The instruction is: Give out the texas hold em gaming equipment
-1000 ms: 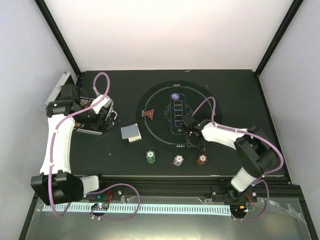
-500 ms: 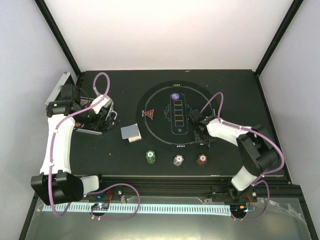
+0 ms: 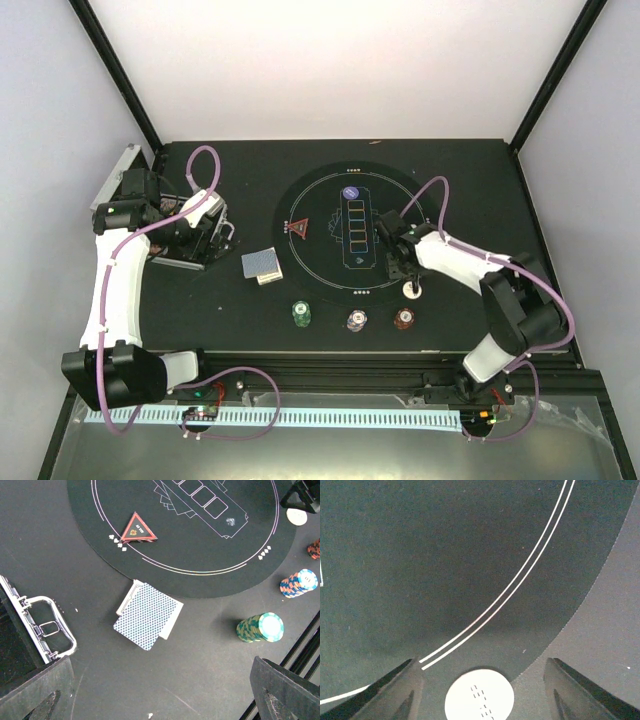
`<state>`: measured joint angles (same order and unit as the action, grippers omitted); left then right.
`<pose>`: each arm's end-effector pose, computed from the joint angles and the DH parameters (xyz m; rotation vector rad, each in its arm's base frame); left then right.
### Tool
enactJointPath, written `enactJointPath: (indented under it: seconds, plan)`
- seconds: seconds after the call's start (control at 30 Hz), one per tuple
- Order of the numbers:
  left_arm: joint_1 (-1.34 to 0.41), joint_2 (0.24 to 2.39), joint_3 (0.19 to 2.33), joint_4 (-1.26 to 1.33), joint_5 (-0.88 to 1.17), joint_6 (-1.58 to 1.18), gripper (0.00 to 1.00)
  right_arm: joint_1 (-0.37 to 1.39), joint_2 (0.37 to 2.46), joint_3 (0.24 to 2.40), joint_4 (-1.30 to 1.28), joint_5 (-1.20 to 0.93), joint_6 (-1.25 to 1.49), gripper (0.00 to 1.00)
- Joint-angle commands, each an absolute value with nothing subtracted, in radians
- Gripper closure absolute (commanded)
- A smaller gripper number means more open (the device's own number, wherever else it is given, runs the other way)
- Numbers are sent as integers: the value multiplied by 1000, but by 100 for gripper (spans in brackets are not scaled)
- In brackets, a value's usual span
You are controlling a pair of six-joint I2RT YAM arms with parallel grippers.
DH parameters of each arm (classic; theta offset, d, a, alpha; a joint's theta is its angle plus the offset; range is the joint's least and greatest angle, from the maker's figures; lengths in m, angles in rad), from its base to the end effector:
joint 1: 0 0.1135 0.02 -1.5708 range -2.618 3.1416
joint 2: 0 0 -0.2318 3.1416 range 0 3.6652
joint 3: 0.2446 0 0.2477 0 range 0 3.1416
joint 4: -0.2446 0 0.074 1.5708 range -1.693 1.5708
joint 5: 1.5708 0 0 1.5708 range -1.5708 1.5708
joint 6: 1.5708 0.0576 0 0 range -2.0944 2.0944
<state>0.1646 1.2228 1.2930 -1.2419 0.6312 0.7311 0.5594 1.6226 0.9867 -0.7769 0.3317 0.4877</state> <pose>0.2259 0.0031 0.2971 0.8474 2.3272 -0.5109 0.2483 0.1333 0.1237 -0.0638 2.8247 -0.2977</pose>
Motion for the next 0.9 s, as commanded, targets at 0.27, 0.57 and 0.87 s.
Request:
enactJointPath:
  seconds: [0.27,0.57,0.87]
  plan:
    - [174,1200,1328,-1243,639,742,1,546,1495,808,-742,138,558,28]
    - [173,1200,1337,-1238,636,741,1,546,1491,763,-735,112,577,32]
    - [175,1200,1345,-1234,631,735,1,533,1590,766,-666,91,592,42]
